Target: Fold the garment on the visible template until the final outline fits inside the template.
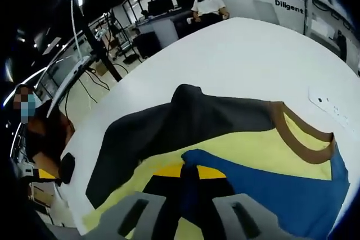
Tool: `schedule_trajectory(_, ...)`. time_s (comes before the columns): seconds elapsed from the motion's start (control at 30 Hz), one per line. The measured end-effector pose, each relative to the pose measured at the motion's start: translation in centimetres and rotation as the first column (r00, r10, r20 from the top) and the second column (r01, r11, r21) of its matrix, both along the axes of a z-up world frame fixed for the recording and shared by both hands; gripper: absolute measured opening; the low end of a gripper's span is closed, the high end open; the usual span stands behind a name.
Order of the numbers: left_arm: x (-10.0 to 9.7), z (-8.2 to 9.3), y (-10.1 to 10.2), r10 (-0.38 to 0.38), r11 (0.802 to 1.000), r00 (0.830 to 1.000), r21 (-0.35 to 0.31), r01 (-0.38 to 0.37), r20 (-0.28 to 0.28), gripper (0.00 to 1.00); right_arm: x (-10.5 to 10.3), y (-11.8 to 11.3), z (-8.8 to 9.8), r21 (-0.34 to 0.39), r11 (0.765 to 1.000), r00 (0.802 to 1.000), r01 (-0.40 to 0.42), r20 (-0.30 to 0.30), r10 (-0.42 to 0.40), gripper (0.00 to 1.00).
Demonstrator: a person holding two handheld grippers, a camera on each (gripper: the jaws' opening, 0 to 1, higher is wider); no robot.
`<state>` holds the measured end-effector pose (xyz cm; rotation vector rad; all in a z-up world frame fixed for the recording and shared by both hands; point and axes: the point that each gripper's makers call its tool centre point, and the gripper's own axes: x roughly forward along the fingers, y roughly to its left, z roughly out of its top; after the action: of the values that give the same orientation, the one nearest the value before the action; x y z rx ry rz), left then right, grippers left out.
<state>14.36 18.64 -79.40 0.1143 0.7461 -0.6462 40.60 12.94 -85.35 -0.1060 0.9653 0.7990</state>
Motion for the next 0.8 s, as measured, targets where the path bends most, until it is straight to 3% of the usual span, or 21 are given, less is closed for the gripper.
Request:
schedule_trajectory(0.07, -0.1, -0.1, -0.1, -0.003, 1.000, 1.000, -0.001, 0.003, -0.002, 0.99, -0.3, 0.3, 0.1, 0.018, 1.000, 1.000, 0.002, -0.019, -0.001, 0.06)
schedule_trajectory(0.2, -0.3, -0.1, -0.1, -0.006, 1.000, 1.000, -0.004, 0.006, -0.002, 0.99, -1.0, 0.5, -0.1, -0.028, 0.999, 0.999, -0.043, 0.007, 0.043, 0.10)
schedule_trajectory(0.33, -0.4, 0.0, 0.1, 0.000, 1.000, 1.000, -0.003, 0.000, 0.000, 0.99, -2.0, 1.0, 0.2, -0.014, 0.999, 0.999, -0.051, -0.001, 0.051, 0.18)
schedule_trajectory(0.6, -0.6, -0.1, 0.2, -0.001, 1.000, 1.000, 0.003, 0.001, -0.001, 0.99, -3.7, 2.3, 0.0, 0.002, 0.996, 0.995, -0.092, -0.025, 0.092, 0.15)
schedule_trajectory(0.8, -0.4, 0.2, 0.4, 0.005, 1.000, 1.000, -0.002, -0.005, 0.009, 0.99, -2.8, 2.0, 0.0, 0.010, 0.997, 0.997, -0.080, -0.022, 0.080, 0.16)
